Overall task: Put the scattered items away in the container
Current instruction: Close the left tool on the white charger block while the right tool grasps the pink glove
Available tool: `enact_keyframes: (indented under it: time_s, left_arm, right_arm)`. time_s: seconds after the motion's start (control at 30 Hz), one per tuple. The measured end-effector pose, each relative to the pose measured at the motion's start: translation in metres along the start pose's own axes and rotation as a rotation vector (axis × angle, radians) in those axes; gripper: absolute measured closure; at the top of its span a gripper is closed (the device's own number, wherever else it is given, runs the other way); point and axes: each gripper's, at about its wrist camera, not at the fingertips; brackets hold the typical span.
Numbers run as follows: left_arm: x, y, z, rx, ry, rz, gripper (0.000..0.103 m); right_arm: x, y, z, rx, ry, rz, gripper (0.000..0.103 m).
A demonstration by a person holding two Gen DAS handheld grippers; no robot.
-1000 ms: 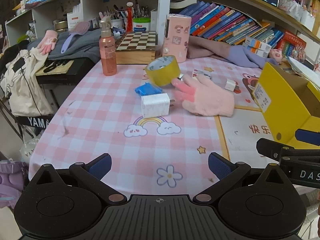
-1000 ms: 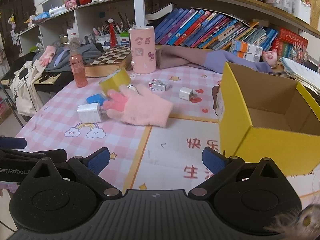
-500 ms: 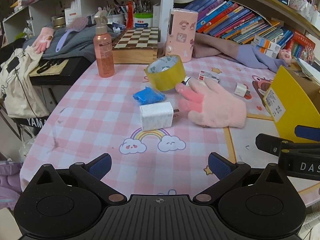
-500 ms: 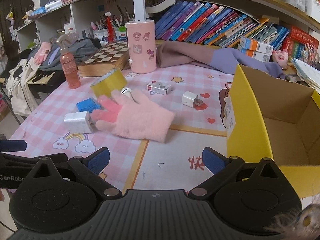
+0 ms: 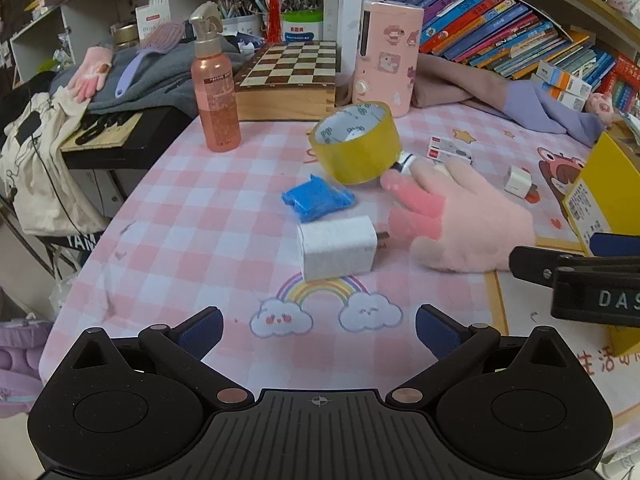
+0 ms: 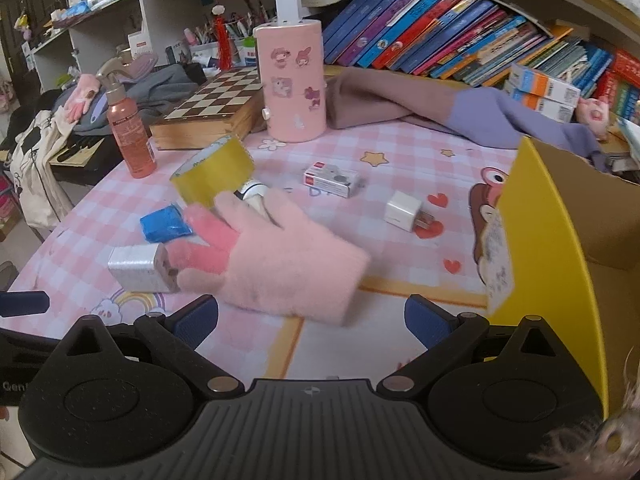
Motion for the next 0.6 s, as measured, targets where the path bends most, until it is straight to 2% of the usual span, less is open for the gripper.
enact_keyframes:
  time_s: [0.3,0.6]
  left_arm:
    - [0.010,0.028,-0.002,0.016,0.030,0.014,0.001]
    - [0.024,0.050,-0.004,0.019,0.005,-0.005,0.010]
  right_arm:
    - [0.004,0.043,-0.012,-0.045,0.074,0.071,0.002]
    - [0.006,0.071,-0.015,-0.035,0.101,0.107,0.007]
Point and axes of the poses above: each gripper's, at about its wrist camera, not at the fingertips, and y roughly the way its jaws point, z to its left, x to its top, and after that the axes turned 15 degrees about -z, right-handed
